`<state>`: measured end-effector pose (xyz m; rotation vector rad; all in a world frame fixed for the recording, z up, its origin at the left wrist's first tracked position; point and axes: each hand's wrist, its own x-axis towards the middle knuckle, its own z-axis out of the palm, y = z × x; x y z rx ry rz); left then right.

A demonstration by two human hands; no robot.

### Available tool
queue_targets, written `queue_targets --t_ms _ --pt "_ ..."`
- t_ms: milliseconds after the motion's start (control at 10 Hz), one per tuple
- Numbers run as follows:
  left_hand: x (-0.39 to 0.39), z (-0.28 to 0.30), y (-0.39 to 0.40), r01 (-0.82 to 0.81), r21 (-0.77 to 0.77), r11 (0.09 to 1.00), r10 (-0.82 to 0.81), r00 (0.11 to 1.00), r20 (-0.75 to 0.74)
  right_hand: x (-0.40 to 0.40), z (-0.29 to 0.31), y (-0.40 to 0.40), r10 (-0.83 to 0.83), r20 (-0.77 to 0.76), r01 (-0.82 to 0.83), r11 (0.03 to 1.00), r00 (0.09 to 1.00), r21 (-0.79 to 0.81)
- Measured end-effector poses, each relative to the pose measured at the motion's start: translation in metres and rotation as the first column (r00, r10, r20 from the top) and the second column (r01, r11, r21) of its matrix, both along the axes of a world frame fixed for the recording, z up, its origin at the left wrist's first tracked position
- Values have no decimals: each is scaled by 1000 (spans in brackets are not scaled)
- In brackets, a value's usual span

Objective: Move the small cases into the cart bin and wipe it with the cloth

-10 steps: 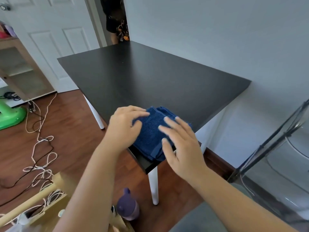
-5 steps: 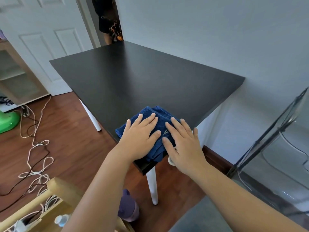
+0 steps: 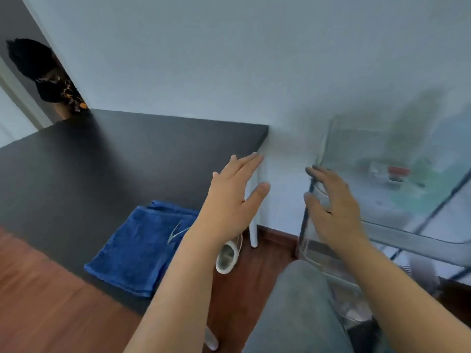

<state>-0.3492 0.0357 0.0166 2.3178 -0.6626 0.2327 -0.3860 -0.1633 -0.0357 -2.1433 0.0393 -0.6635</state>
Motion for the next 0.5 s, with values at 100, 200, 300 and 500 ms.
queue_targets --t_ms 100,200,300,500 --pt "7 0 -63 186 -113 976 -184 983 23 -20 7 -59 -181 63 173 977 981 125" --pt "13 -3 -122 294 -193 936 -300 954 -3 -40 9 -114 -352 73 328 917 933 225" --pt "23 -7 -178 342 -336 877 -392 916 -90 -52 12 -160 -453 70 411 856 889 315" --pt "50 -12 -267 282 -529 800 -488 820 -301 -41 23 -227 -516 -74 511 800 853 314"
